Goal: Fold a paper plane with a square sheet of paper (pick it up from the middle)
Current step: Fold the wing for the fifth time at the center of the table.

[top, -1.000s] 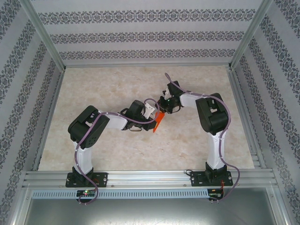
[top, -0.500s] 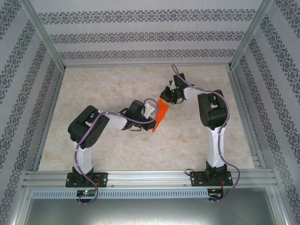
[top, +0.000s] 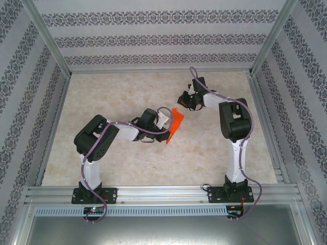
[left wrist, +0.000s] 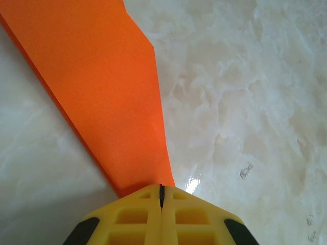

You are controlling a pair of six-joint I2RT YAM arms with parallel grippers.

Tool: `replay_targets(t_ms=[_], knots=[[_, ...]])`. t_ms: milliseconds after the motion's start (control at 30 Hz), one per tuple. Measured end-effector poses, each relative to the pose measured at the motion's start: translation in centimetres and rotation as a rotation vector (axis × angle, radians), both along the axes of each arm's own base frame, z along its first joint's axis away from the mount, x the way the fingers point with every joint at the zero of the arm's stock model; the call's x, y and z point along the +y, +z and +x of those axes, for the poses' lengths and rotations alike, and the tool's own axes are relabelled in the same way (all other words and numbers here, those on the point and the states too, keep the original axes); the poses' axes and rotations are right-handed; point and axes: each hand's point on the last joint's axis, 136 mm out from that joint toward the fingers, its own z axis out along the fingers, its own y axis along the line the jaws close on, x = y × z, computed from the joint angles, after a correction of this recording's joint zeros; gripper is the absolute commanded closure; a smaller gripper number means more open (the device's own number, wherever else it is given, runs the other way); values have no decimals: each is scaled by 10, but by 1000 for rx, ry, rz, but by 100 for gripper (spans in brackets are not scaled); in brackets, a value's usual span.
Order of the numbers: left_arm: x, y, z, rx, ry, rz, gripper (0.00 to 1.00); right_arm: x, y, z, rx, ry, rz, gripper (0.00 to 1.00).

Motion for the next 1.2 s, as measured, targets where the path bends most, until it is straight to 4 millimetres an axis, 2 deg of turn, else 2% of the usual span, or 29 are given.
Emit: replay_targets(t_ms=[167,267,333,433,533,600,833,967,1100,1200], knots=[[0,1,0,6,-1,1,100,0,49,-28,-79,27,25,88],[0,1,0,12,-1,4,97,5,60,-54,-97,59,36,85],[0,1,0,20,-3,7,94,10,54,-72,-74,82,39,82],[-1,2,-1,25,-5,7,90,16,42,-87,-38,102,39,77],[2,3,-6,62,4,22,83,6,32,-121,-6,105,31,70],[3,5,-9,88,7,26,78,1,29,-136,13,107,25,67],[12,14,-21,169,33,55,63,-3,32,-157,1,125,24,59],[16,30,-20,162,56,72,51,-6,31,-166,2,130,25,54],[19,48,-13,131,84,91,48,-7,34,-173,-7,134,28,51],[21,50,-12,126,101,123,43,-9,33,-178,-7,134,28,48]])
